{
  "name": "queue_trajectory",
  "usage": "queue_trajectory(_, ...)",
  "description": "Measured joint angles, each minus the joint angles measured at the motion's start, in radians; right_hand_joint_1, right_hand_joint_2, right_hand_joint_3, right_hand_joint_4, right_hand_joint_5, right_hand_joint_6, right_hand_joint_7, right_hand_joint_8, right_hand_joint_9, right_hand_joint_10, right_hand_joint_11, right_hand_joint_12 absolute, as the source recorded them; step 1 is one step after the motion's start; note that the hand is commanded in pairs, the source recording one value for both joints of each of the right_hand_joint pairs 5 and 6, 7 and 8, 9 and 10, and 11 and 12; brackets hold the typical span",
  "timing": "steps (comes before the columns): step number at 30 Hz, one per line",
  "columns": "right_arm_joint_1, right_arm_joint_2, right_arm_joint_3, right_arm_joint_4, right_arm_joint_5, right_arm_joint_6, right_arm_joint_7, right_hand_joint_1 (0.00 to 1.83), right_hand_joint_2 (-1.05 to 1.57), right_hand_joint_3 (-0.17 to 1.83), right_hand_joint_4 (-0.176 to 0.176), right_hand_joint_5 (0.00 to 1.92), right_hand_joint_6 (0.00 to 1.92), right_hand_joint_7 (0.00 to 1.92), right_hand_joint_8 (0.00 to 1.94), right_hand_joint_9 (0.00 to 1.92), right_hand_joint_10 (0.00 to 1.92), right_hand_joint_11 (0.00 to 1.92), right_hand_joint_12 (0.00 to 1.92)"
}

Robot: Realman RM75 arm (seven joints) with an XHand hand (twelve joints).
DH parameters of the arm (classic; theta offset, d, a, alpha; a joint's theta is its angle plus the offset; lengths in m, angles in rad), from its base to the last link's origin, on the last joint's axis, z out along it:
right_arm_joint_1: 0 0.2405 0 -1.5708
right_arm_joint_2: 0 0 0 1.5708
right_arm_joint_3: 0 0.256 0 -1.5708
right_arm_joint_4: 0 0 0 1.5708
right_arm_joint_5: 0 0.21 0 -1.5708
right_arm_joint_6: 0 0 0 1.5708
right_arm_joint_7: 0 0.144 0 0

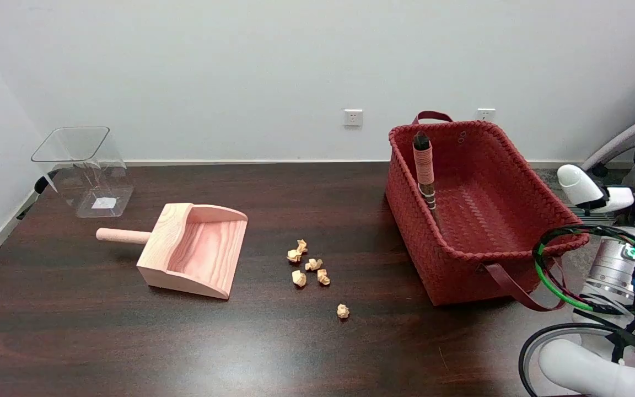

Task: Pick up the broom.

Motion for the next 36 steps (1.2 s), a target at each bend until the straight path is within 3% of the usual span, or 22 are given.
queue_trajectory(26,-0.012,-0.01,0.001,-0.016,0.007,0.027,0.002,0.98,-0.35,0.95,0.0,0.11,0.11,0.0,0.0,0.11,0.11,0.11,0.11)
queue_trajectory(36,-0.026,-0.015,-0.014,-0.077,0.007,0.026,-0.067,0.98,-0.36,1.02,0.0,0.11,0.11,0.0,0.0,0.11,0.11,0.11,0.11)
